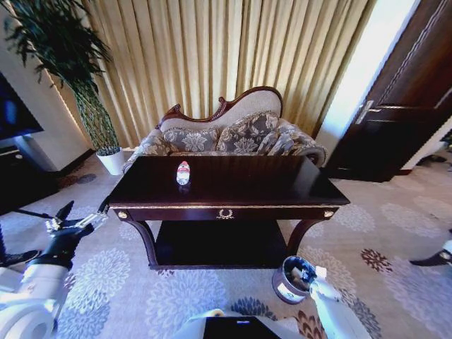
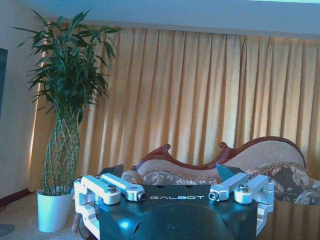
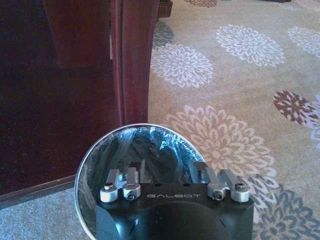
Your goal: Move to the front of the table and place the trash on the table into the trash bin.
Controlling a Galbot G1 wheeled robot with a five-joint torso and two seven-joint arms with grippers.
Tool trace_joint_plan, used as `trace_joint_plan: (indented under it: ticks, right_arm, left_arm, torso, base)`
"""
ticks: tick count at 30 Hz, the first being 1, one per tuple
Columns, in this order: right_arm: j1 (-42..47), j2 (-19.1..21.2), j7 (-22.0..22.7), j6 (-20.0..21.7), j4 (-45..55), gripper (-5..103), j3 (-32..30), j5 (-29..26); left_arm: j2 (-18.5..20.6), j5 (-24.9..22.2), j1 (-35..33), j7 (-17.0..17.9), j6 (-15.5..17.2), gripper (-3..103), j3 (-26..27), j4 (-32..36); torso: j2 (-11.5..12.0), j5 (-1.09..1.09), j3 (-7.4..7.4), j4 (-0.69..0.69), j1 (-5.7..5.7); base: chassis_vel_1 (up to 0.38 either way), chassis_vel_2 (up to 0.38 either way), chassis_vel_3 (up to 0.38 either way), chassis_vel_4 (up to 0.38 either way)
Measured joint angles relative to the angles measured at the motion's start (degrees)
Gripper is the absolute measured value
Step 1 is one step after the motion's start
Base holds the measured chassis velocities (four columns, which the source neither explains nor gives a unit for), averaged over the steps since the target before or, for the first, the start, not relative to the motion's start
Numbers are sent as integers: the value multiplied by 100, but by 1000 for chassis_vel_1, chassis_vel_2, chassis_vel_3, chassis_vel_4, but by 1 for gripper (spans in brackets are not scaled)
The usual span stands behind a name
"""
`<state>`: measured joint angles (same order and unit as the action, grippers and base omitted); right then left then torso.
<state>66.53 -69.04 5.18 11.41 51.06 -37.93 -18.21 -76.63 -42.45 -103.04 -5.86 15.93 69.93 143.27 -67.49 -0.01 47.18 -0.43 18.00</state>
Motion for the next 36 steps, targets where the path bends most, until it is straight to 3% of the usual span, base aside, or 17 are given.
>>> trace_joint_plan:
  ticks: [2, 8, 11, 19, 22, 24, 27, 32, 36]
  right_arm:
    - [19, 4, 0, -12, 1, 63, -3, -5]
    - [57, -11, 0, -38, 16, 80, -12, -11]
    - [76, -43, 0, -86, 32, 96, -12, -11]
    - [195, -98, 33, -94, 274, 100, -59, -93]
    - [430, -53, -23, -94, 764, 100, -113, -446]
    - [607, 32, -298, -181, 1173, 100, -172, -698]
    - [936, 249, -933, -976, 1767, 100, -336, -680]
    - [1442, 334, -1237, -1338, 2826, 100, -521, -1113]
    - [1923, 252, -1257, -1372, 3850, 100, -672, -1406]
  left_arm:
    - [-7, 1, -6, 0, 1, 100, -3, 0]
    - [-10, 2, -5, -1, 3, 100, -11, 0]
    - [-9, 3, -12, -3, 5, 100, -5, 0]
    - [-2, 4, -10, -4, 17, 100, -14, -1]
    - [-1, 5, -12, -3, 32, 100, -22, -1]
    - [0, 5, -12, -3, 37, 100, -32, -2]
    - [28, 7, -27, -4, 37, 100, -42, -2]
    - [39, 75, -53, -23, 37, 100, -122, -2]
    - [36, 103, -33, -38, 41, 100, -172, -2]
  torso:
    - [0, 0, 0, 1, 0]
    - [0, 1, 0, 0, 0]
    - [0, 1, 0, 0, 0]
    - [0, 1, 0, 1, 0]
    - [0, 2, 0, -1, 0]
    - [0, 2, 0, 0, 0]
    - [0, 0, 0, 0, 0]
    - [0, 2, 0, 0, 0]
    - [0, 0, 0, 1, 0]
  base:
    - [0, 0, 0, 0]
    - [0, 0, 0, 0]
    - [0, 0, 0, 0]
    - [0, 0, 0, 0]
    - [0, 0, 0, 0]
    - [0, 0, 0, 0]
    - [0, 0, 0, 0]
    - [0, 0, 0, 0]
    - [0, 0, 0, 0]
